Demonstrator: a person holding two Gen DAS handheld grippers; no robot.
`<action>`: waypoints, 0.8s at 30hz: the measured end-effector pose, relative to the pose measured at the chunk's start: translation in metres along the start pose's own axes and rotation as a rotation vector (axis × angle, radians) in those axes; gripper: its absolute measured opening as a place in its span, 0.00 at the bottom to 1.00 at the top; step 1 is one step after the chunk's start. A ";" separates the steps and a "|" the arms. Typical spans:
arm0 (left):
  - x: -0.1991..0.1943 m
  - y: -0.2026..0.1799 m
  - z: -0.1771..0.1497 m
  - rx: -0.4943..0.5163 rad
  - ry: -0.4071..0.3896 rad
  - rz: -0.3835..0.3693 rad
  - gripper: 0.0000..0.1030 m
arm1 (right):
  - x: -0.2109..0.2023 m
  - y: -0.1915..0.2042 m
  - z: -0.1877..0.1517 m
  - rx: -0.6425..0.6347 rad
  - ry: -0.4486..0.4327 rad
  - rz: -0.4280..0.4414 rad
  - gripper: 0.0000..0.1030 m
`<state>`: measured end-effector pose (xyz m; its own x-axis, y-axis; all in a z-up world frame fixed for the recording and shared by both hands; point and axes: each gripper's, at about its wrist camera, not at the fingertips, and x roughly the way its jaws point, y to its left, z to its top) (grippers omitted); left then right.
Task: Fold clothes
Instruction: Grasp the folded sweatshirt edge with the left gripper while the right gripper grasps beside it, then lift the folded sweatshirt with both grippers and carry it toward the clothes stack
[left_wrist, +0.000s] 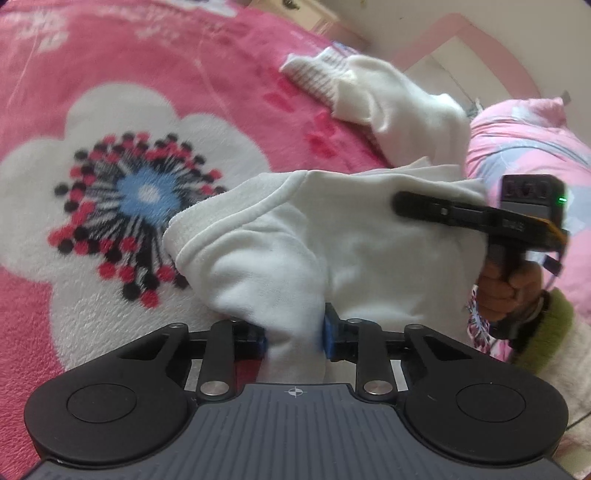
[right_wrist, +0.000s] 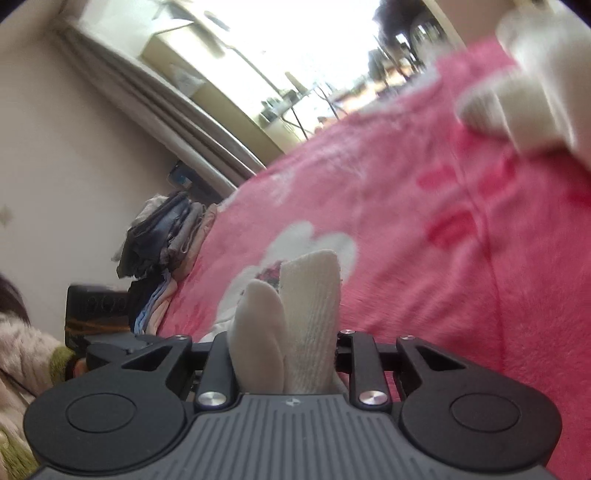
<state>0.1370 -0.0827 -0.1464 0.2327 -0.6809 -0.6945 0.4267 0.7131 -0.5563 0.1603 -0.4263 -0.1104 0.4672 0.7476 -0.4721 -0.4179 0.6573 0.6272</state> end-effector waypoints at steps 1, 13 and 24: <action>-0.005 -0.005 0.000 0.014 -0.013 0.003 0.24 | -0.008 0.011 0.000 -0.030 -0.014 -0.016 0.24; -0.094 -0.085 0.002 0.216 -0.218 0.052 0.21 | -0.104 0.125 -0.007 -0.250 -0.305 -0.065 0.23; -0.233 -0.119 0.017 0.306 -0.526 0.291 0.19 | -0.094 0.245 0.063 -0.463 -0.459 0.114 0.23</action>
<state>0.0470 -0.0114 0.0897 0.7371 -0.5137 -0.4391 0.4922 0.8533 -0.1720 0.0628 -0.3416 0.1264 0.6416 0.7659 -0.0424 -0.7286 0.6258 0.2783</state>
